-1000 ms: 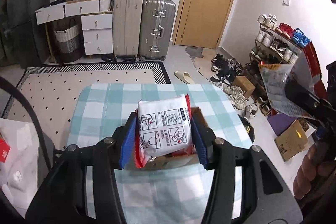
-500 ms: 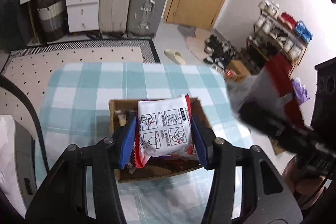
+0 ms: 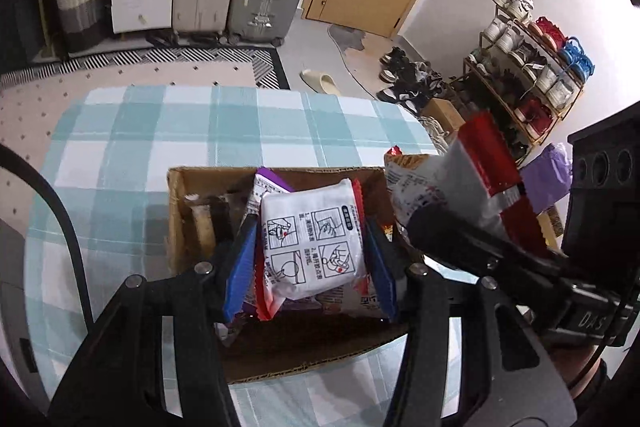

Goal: Organize snacks
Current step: 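Carry both held packs over the open SF box, then open both grippers to drop the packs into the box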

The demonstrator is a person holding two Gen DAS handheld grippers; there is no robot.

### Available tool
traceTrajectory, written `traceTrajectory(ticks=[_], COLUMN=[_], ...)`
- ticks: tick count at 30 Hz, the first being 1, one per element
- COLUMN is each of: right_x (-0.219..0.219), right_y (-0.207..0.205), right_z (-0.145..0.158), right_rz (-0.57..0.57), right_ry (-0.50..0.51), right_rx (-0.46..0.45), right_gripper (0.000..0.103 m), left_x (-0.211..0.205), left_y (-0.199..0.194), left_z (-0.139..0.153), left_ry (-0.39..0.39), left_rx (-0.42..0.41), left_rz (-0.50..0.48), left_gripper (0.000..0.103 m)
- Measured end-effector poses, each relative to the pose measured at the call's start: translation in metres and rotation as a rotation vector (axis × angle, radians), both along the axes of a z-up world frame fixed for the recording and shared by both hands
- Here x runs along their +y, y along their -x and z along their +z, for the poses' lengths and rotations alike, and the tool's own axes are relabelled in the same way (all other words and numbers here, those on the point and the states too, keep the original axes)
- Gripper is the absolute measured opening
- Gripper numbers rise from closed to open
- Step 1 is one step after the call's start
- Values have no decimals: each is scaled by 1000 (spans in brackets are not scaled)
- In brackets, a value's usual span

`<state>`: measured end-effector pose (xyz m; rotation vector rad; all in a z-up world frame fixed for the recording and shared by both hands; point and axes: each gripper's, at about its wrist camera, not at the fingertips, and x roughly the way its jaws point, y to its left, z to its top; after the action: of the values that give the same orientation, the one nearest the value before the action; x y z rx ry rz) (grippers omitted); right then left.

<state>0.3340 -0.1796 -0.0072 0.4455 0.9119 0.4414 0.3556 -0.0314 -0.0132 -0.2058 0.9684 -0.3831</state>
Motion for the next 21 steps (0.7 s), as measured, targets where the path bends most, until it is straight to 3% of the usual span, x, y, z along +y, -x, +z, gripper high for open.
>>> traceTrajectory(ticks=[5, 9, 21], right_x=[1, 0, -6], right_y=[-2, -2, -5], right_z=[-1, -2, -10], right_rz=[-5, -2, -11], right_ry=[-16, -13, -39], right_rx=[21, 26, 64], right_gripper=[65, 66, 67], left_x=[1, 5, 21], left_y=[-6, -8, 1], left_z=[-8, -13, 4], left_ry=[5, 38, 18], left_rx=[4, 30, -7], left_rz=[7, 15, 62], left_gripper=[52, 62, 63])
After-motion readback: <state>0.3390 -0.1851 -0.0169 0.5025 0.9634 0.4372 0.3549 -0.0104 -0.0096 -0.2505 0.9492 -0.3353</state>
